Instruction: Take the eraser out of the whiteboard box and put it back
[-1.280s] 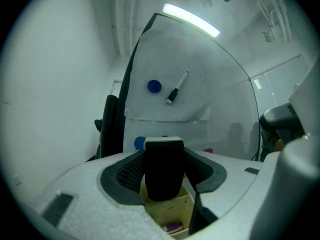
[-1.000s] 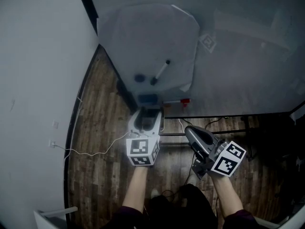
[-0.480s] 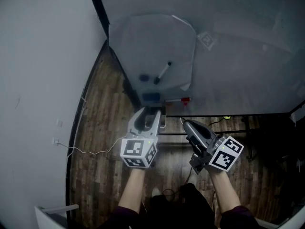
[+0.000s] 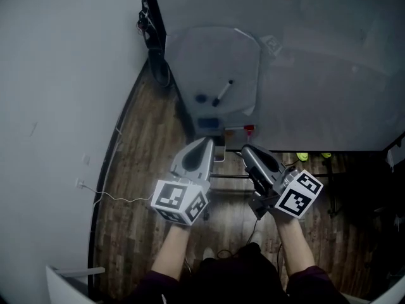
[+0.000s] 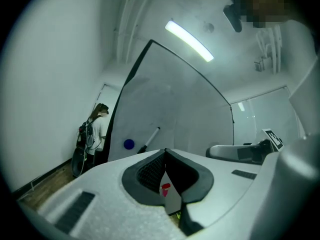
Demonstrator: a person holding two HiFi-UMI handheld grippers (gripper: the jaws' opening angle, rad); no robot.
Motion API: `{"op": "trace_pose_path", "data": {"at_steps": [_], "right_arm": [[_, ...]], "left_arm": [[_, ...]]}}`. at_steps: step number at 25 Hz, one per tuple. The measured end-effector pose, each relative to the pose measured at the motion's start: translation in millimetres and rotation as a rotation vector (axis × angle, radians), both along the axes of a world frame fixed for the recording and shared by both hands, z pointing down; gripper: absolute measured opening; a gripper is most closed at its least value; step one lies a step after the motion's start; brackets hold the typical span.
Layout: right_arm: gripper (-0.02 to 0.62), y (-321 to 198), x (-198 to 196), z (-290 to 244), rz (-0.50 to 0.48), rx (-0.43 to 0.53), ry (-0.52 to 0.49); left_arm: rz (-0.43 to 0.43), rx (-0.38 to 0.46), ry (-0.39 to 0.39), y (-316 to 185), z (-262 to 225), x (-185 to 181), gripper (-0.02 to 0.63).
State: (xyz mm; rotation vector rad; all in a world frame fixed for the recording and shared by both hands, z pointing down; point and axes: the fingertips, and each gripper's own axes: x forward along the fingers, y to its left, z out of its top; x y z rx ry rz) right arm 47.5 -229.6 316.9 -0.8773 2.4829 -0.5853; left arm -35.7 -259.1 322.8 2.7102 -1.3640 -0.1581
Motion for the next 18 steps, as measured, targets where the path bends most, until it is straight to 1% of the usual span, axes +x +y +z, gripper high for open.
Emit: {"op": "trace_pose_path", "data": {"at_steps": [6,18], "right_arm": [[0.003,9.6,-4.5,-13.0,0.01,0.038,-0.003],[0.003,33.1,-9.6,-19.2,0.006,0.052,-0.004]], "left_arm": [[0.021,0.025,-0.008,19.0,-10.3,0.6,0.006],[0.024,0.047,0.006,45.7,-18.8,-1.9,0.006]]}}
